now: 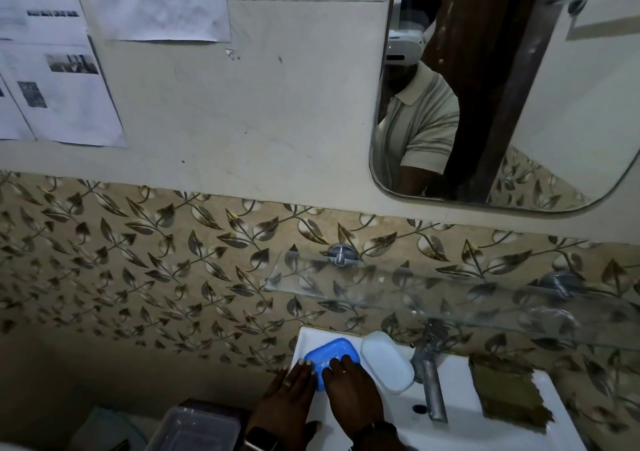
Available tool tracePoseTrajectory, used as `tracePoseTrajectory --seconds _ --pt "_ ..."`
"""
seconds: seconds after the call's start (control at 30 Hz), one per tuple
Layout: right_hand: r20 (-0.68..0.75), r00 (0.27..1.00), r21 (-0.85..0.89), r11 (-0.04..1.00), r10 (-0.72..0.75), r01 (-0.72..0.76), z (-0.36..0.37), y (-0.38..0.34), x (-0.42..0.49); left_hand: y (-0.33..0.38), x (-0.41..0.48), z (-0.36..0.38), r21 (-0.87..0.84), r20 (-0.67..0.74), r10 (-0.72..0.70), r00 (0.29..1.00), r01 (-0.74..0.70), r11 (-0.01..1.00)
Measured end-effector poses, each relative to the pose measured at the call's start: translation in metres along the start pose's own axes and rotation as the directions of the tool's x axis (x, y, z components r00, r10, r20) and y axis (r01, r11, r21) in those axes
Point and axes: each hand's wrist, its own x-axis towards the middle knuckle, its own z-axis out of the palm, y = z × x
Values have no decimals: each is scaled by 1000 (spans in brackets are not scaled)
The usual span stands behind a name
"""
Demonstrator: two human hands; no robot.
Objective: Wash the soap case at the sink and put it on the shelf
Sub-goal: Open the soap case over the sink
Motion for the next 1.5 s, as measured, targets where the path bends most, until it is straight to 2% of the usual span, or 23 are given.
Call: tracePoseTrajectory --seconds 0.1,0.17,0.23,0.37,0.43,0.7,1.07,1.33,1.5 --pt "-22 1000 -17 1000 -7 7 -3 0 -1 1 -4 -10 -54 28 -111 993 112 992" --pt "-43 999 -34 999 -7 6 -9 0 -2 -1 -6 -12 -54 -105 -131 986 126 991" --pt "-74 997 -48 999 -13 9 -17 -1 -4 1 -6 -11 -89 -125 -166 978 156 984" --pt "-145 989 -66 997 -35 25 -32 -2 -12 4 -15 -24 -109 -127 -216 968 203 973" --pt "-172 984 -82 996 -39 25 -40 -3 -16 3 -14 -24 -113 -73 -230 970 221 969" --pt "-246 966 -102 993 -75 51 -61 -8 -39 15 -31 -37 -157 -122 -279 952 259 953" --pt "-328 939 -121 990 -107 71 -76 -14 -62 29 -45 -53 -316 -181 -337 924 270 910" --pt "-401 910 -154 987 -106 46 -87 -16 -74 35 -42 -59 -393 -316 -316 895 179 902" --pt "-419 904 -167 986 -79 9 -91 -12 -86 49 -39 -59 -626 -331 -368 869 90 775"
